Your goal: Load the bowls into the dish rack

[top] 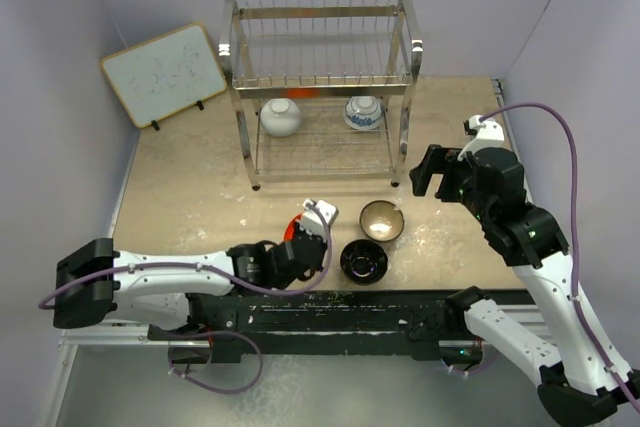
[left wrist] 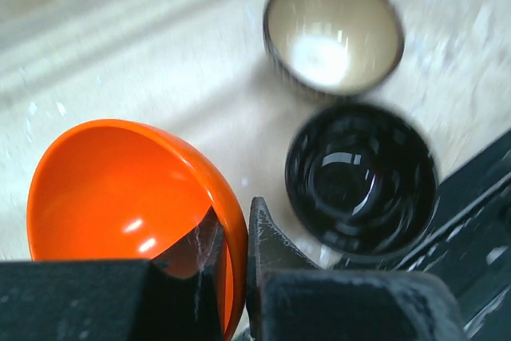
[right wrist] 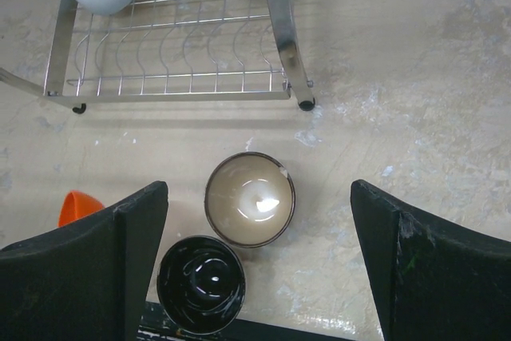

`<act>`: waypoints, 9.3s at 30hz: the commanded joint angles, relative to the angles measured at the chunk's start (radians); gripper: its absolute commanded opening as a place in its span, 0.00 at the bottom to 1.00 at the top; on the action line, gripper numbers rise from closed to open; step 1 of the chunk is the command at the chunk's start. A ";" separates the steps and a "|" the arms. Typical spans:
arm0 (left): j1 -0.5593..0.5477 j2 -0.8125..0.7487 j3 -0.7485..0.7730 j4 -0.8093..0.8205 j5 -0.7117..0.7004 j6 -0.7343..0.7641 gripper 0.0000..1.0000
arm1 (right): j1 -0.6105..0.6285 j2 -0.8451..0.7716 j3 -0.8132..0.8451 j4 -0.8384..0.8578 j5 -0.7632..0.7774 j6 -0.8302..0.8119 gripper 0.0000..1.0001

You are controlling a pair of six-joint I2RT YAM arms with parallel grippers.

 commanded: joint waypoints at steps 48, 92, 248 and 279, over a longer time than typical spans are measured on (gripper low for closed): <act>0.745 0.844 0.578 1.324 0.968 -0.681 0.00 | -0.005 -0.021 0.153 -0.017 -0.047 -0.022 0.96; 0.839 1.166 0.692 1.370 0.884 -0.804 0.34 | -0.005 0.048 0.088 0.029 -0.023 -0.057 0.98; 0.680 0.597 0.497 0.518 0.442 0.208 0.87 | -0.005 0.027 0.047 0.026 -0.026 -0.034 0.99; -0.165 0.152 0.142 0.206 0.185 0.248 0.90 | -0.005 -0.021 0.178 -0.104 0.037 -0.020 0.98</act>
